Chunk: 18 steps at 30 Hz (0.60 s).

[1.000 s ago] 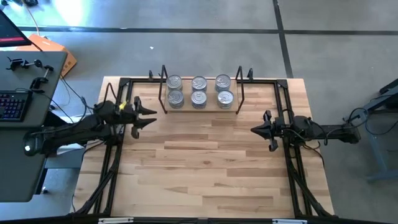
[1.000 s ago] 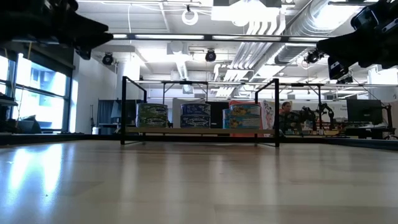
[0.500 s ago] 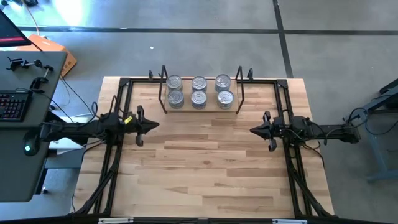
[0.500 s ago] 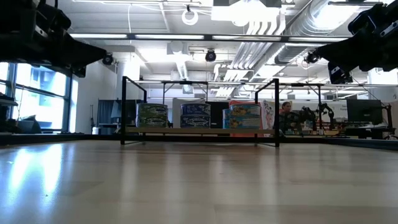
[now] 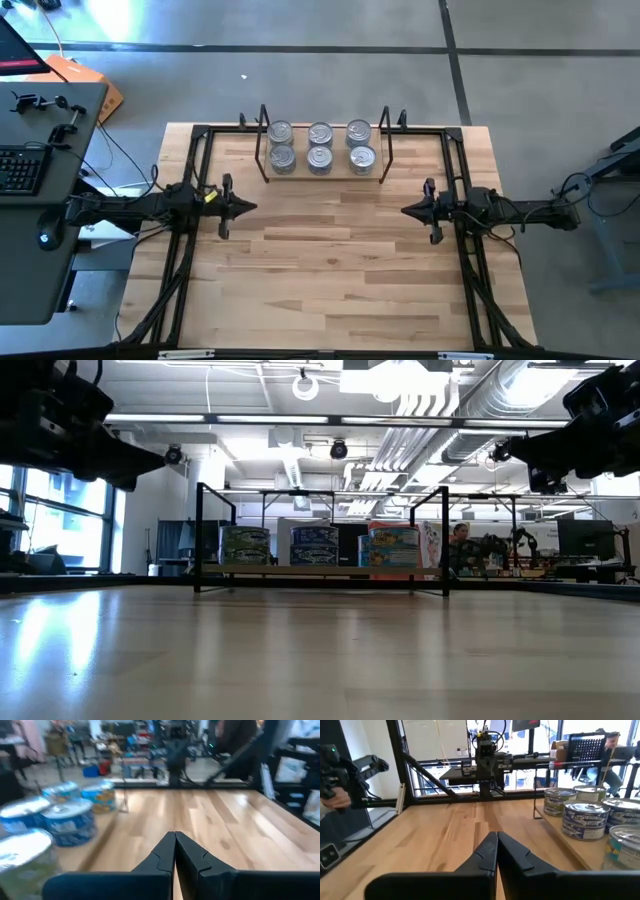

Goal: Stack canned seafood by type on shelf
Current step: Return to Home Position

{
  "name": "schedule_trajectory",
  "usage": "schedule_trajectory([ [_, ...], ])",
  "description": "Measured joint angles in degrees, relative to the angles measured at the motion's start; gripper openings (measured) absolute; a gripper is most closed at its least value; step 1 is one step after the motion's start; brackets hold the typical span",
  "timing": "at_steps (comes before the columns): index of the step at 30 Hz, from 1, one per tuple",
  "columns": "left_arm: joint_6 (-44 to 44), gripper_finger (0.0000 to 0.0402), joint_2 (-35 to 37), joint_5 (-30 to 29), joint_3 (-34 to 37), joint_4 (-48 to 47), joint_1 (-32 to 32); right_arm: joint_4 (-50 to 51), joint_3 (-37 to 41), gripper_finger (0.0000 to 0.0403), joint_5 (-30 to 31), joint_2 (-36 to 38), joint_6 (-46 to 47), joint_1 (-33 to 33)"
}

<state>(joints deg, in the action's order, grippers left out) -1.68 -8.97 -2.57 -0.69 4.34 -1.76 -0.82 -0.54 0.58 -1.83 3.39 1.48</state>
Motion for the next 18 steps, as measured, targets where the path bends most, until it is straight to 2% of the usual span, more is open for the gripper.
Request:
schedule_trajectory([
  [6,5.7,0.0001,0.0,0.3,0.0,-3.4,0.0,0.0,0.0,0.0002,0.5,0.0,-3.6,0.0],
  [15,7.8,0.0001,0.0,-1.1,0.0,-2.3,-0.1,-0.1,0.0,0.0002,0.2,0.0,4.2,-0.1],
  [18,11.1,0.0001,0.4,-3.3,0.0,-1.4,-0.3,0.0,-0.5,0.0002,-2.8,0.3,4.3,-0.1],
])
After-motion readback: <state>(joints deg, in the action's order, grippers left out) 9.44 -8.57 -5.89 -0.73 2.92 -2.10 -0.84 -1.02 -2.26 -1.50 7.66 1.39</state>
